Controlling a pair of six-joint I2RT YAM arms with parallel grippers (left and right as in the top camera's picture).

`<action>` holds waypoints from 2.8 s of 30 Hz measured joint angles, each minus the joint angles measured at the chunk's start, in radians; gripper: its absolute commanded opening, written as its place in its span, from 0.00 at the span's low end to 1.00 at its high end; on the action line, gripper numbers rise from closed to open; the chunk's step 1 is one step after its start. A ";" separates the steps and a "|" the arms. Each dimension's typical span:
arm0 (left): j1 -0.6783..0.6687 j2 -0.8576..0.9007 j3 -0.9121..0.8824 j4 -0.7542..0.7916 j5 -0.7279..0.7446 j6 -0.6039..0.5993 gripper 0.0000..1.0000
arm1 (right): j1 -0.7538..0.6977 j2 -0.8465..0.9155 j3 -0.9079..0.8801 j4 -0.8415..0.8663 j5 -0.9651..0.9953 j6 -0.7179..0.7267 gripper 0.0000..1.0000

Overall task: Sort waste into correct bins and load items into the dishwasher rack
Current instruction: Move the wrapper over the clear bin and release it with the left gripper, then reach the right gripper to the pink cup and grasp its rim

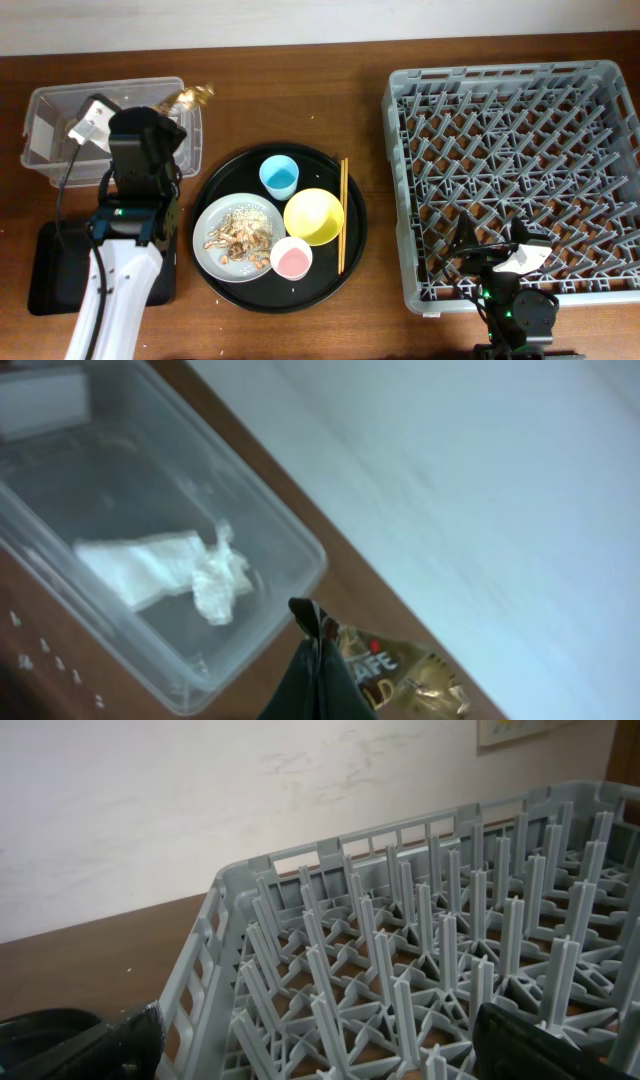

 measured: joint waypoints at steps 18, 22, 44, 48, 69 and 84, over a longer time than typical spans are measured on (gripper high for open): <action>0.341 -0.240 0.019 -0.281 0.242 0.324 0.99 | 0.000 0.002 0.000 -0.001 0.000 0.000 0.99; 0.341 -0.453 0.018 -0.644 0.338 0.324 0.99 | 0.000 0.002 0.000 -0.001 0.000 0.000 0.99; 0.341 -0.484 0.016 -0.847 0.353 0.325 0.99 | -0.001 0.002 -0.003 0.206 -0.589 1.043 0.98; 0.341 -0.484 0.016 -0.846 0.354 0.325 0.99 | -0.001 0.011 0.059 0.382 -0.571 1.100 0.98; 0.341 -0.484 0.014 -0.847 0.357 0.325 0.99 | 1.167 1.821 1.577 -0.982 -0.025 0.269 0.99; 0.341 -0.484 0.014 -0.846 0.357 0.325 0.99 | 1.174 2.016 1.579 -0.872 0.125 0.339 0.35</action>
